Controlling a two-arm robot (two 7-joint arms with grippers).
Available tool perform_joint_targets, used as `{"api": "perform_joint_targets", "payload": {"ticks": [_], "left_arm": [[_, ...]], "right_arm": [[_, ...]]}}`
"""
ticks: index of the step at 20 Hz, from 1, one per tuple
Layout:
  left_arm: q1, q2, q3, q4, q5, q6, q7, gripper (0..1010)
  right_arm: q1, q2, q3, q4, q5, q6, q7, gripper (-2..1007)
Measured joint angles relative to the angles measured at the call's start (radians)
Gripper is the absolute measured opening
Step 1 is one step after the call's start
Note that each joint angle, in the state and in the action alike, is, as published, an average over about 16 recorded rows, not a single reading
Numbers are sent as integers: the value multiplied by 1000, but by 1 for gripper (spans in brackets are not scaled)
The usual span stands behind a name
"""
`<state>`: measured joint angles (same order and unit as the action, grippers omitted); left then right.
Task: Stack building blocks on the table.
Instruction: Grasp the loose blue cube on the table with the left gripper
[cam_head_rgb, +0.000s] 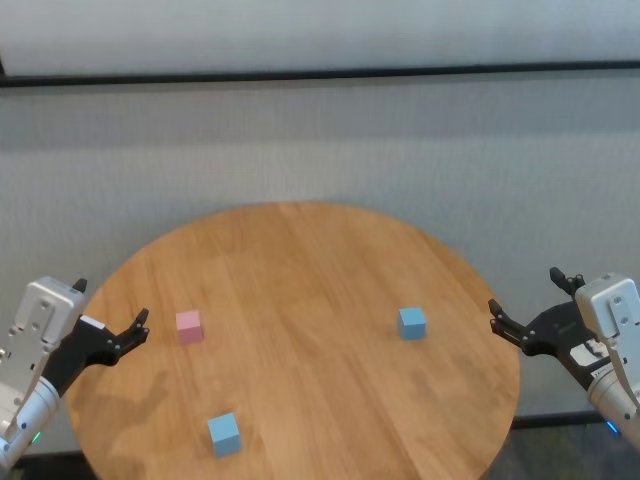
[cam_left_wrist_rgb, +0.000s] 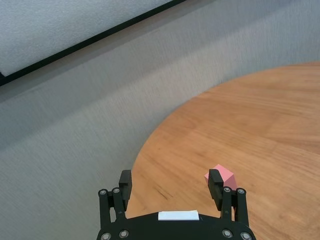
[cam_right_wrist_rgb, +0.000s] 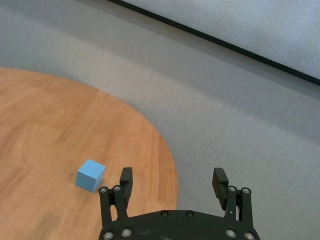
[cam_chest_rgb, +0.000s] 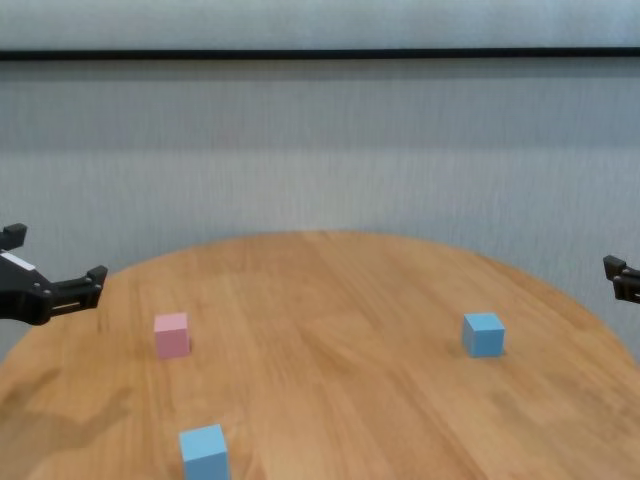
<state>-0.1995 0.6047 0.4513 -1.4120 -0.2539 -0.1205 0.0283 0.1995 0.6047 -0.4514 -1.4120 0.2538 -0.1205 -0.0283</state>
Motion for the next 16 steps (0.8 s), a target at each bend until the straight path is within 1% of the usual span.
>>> {"api": "perform_joint_targets", "payload": {"ticks": [16], "left_arm": [[0,0,0,0,0,0,0,1002]], "right_arm": [[0,0,0,0,0,0,0,1005]]}}
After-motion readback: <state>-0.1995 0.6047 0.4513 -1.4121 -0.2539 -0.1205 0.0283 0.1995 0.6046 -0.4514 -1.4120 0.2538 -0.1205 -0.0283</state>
